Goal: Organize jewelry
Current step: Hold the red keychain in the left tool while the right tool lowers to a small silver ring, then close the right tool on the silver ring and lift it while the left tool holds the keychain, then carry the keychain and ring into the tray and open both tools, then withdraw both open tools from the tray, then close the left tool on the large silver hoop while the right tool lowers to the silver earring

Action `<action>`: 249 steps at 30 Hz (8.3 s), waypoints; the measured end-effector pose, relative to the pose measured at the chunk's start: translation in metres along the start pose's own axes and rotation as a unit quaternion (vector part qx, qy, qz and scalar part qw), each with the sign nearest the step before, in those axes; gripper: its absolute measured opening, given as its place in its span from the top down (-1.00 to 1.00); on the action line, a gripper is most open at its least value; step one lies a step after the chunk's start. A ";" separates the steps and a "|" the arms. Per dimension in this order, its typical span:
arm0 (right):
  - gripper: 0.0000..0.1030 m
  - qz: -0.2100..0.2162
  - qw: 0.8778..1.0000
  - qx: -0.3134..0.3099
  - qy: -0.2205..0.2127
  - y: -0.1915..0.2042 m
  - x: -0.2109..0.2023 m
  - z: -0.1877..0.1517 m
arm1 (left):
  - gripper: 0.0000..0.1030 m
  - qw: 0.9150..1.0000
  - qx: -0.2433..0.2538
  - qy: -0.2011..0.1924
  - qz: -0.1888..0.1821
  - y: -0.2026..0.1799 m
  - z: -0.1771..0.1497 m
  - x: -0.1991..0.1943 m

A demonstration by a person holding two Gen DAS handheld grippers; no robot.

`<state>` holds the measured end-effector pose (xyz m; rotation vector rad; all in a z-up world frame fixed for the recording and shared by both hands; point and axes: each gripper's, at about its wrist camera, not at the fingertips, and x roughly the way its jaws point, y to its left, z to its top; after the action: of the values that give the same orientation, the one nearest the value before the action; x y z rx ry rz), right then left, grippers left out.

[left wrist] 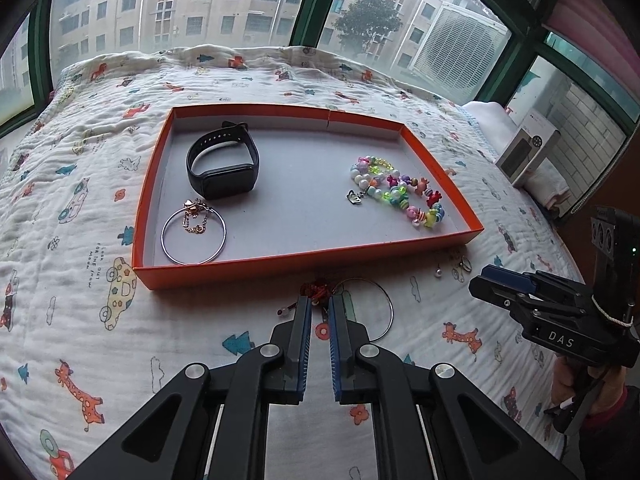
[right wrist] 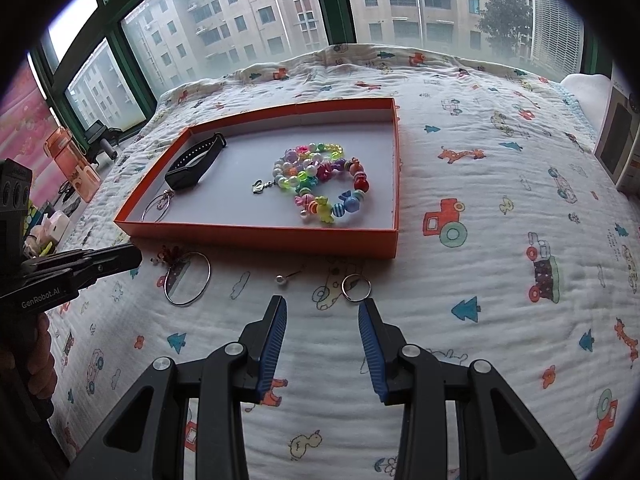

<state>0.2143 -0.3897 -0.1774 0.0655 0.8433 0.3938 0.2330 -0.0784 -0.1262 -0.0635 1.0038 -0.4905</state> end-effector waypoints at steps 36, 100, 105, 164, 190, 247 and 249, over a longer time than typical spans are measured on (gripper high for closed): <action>0.20 -0.001 1.000 0.001 0.004 -0.001 0.005 -0.001 | 0.53 1.000 0.013 -0.001 0.026 -0.005 0.011 0.029; 0.60 -0.058 0.995 -0.044 -0.064 0.036 -0.055 0.016 | 0.86 0.993 -0.009 -0.117 0.022 -0.009 0.008 -0.107; 0.60 -0.056 0.994 -0.035 -0.087 0.042 -0.075 0.018 | 0.86 0.991 -0.007 -0.131 0.025 -0.015 0.006 -0.129; 0.56 -0.023 0.999 0.016 -0.034 -0.003 0.017 0.051 | 0.82 0.999 -0.016 -0.017 0.040 0.022 0.068 0.034; 0.30 -0.010 0.999 -0.030 -0.020 0.010 -0.011 0.017 | -0.28 0.995 0.094 0.014 -0.001 -0.039 -0.003 0.005; 0.30 0.037 0.990 -0.134 0.026 0.038 0.026 0.011 | -0.01 0.988 0.148 0.010 0.041 -0.033 -0.010 0.021; 0.30 0.025 0.992 -0.118 0.024 0.040 0.027 0.011 | -0.01 0.988 0.146 0.008 0.041 -0.033 -0.009 0.021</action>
<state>0.2262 -0.3418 -0.1805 -0.1435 0.8392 0.5424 0.2227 -0.1152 -0.1390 0.2423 0.9368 -0.5593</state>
